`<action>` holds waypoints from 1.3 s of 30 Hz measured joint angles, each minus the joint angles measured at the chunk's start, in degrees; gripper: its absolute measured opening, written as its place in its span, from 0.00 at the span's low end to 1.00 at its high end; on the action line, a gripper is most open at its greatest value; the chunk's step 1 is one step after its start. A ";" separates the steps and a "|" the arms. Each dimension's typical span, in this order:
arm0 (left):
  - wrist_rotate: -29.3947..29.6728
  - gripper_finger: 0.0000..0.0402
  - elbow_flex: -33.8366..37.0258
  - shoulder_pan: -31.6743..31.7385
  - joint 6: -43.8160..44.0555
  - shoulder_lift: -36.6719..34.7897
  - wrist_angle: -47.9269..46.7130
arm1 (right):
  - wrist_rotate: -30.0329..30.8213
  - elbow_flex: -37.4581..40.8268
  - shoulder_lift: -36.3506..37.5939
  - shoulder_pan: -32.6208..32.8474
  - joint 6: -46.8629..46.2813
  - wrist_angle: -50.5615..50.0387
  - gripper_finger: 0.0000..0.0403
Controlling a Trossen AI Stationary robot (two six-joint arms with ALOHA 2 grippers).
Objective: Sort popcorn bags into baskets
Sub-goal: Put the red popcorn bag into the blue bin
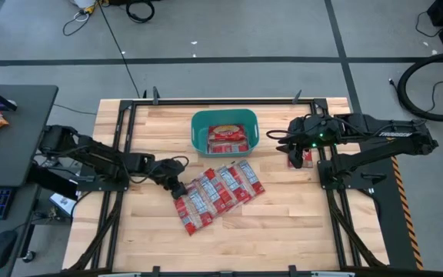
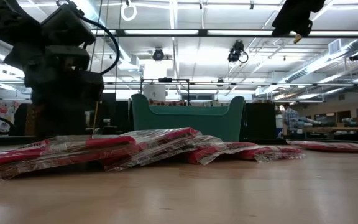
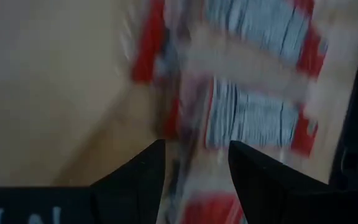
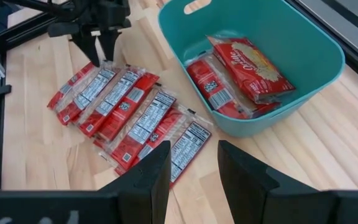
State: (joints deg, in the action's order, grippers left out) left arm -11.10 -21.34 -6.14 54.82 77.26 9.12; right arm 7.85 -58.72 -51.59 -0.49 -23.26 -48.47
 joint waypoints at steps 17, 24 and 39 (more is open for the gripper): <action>0.31 0.26 -0.15 -4.60 4.58 6.98 7.36 | 0.05 0.00 0.00 0.00 1.40 -0.11 0.34; -1.44 0.03 -0.08 -5.15 9.75 7.05 6.88 | 0.10 0.00 0.00 0.00 3.03 -0.11 0.34; -5.09 0.02 -3.42 -2.48 15.11 -1.19 18.90 | 0.10 -0.01 -0.02 0.00 3.42 -0.04 0.34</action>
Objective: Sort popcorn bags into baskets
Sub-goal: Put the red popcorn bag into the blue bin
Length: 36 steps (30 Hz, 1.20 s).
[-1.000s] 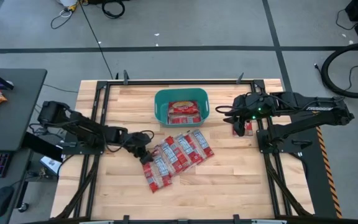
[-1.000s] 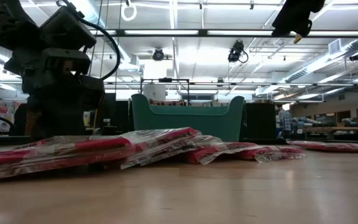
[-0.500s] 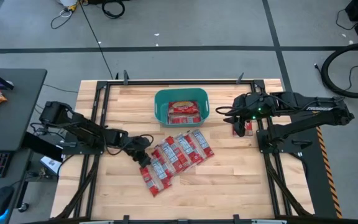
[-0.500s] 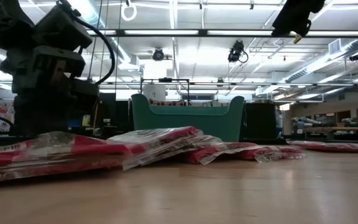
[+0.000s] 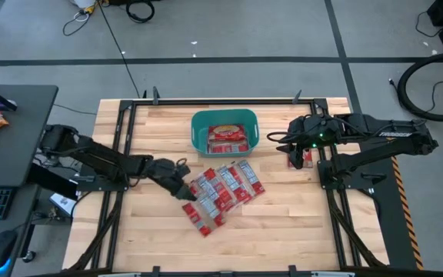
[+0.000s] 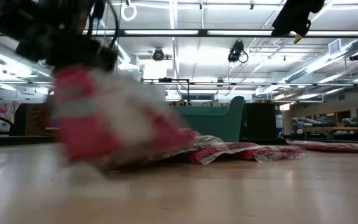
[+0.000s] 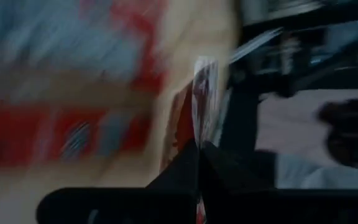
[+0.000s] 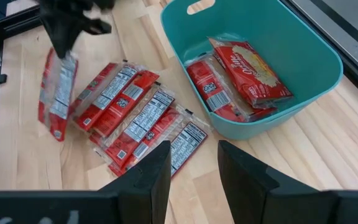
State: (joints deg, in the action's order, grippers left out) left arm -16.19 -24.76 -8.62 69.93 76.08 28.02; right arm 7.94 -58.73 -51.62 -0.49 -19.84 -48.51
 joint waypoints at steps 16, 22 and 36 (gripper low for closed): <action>21.12 0.01 -24.55 14.17 -20.86 -1.43 -17.29 | 0.11 -0.01 0.00 0.00 0.40 1.19 0.34; 34.18 0.01 -26.34 18.58 -21.21 0.09 -18.54 | 1.49 -0.01 0.00 -0.01 -0.76 2.03 0.34; 35.57 0.02 -26.31 22.03 -16.18 12.66 -12.22 | 2.10 -0.01 0.02 -0.02 -2.09 3.96 0.34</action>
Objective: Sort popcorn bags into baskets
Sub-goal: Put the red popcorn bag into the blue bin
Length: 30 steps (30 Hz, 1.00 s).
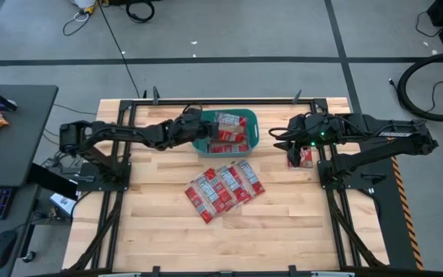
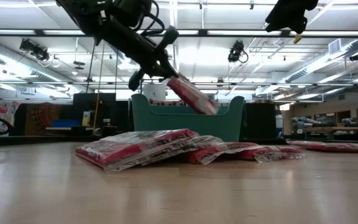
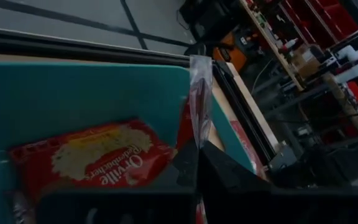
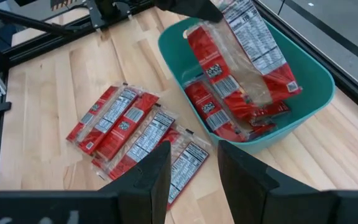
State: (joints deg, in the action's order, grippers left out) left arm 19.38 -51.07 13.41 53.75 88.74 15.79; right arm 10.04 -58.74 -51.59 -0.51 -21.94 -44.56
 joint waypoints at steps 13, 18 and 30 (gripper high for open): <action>0.62 0.33 0.00 0.94 -3.65 0.57 0.61 | -0.02 0.00 0.01 0.00 -1.42 -0.03 0.34; -4.36 0.40 -0.02 2.25 -9.00 -2.47 0.41 | -0.34 0.00 0.01 0.00 -1.26 -0.08 0.34; -21.50 0.38 -0.02 -9.51 -22.93 -7.13 -3.79 | -0.32 0.00 0.02 0.00 1.43 -0.04 0.34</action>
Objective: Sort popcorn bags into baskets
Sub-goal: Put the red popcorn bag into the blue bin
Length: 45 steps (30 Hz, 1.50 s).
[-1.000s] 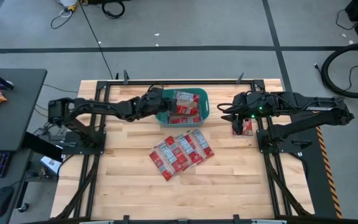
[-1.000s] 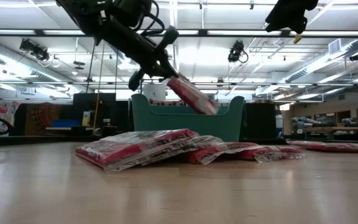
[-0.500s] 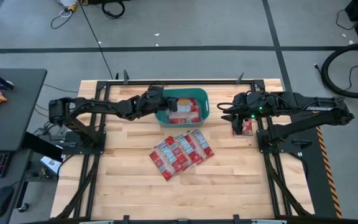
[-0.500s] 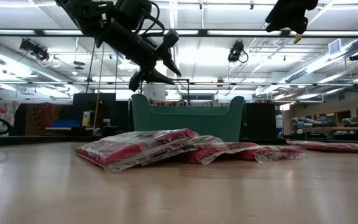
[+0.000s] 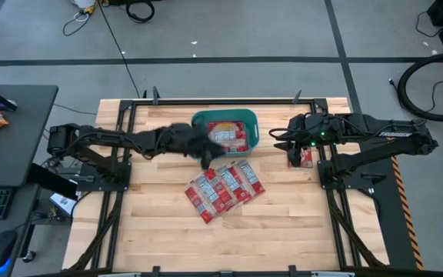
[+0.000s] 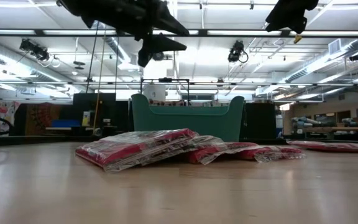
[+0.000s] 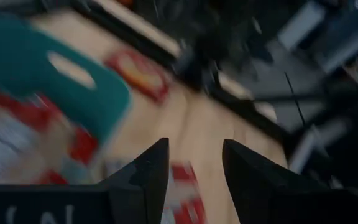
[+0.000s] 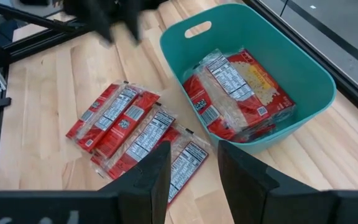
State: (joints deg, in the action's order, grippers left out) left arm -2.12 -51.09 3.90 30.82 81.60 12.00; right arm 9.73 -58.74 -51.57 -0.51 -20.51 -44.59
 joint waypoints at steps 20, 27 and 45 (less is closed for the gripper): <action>4.58 0.38 0.02 -15.39 25.69 0.11 -43.28 | 1.15 0.00 0.00 0.02 1.17 3.08 0.34; -3.02 0.38 3.75 -11.08 19.54 2.69 -37.44 | 1.12 0.00 -0.13 0.02 1.17 3.29 0.34; -2.60 0.38 15.31 -2.81 19.47 2.78 -19.45 | 0.05 0.00 -0.17 0.00 0.69 3.45 0.34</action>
State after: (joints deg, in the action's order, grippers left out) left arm -4.72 -35.78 1.09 50.29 84.38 -7.44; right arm 9.78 -58.74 -51.75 -0.51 -19.81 -41.15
